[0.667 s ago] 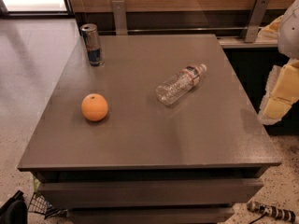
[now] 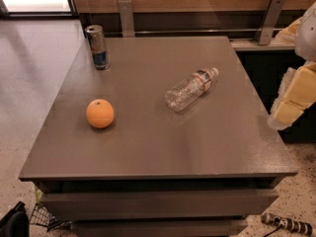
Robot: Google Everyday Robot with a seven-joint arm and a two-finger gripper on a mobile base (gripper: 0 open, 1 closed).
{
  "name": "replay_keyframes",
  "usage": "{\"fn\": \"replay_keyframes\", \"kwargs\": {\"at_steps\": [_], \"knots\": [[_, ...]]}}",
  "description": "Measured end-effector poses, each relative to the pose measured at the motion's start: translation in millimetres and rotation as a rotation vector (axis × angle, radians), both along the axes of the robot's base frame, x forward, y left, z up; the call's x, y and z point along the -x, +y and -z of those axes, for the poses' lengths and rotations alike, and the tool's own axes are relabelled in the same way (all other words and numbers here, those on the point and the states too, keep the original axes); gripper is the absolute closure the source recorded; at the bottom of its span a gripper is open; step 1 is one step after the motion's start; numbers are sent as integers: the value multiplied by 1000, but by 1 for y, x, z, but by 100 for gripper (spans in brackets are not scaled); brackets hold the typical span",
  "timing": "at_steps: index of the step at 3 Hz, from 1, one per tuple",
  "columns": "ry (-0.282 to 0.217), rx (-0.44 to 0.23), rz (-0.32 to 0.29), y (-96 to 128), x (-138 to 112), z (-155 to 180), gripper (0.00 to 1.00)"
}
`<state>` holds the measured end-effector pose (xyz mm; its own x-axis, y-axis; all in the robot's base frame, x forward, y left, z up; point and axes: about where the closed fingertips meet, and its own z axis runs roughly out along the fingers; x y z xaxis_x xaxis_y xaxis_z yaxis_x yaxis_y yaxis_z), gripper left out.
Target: Place water bottle upright
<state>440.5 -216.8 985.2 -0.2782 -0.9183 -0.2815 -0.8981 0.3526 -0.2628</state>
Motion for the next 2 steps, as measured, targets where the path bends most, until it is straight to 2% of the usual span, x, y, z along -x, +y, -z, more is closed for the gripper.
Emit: {"fn": "replay_keyframes", "kwargs": {"at_steps": [1, 2], "knots": [[-24, -219, 212, -9, -9, 2, 0], [-49, -398, 386, -18, -34, -5, 0]]}}
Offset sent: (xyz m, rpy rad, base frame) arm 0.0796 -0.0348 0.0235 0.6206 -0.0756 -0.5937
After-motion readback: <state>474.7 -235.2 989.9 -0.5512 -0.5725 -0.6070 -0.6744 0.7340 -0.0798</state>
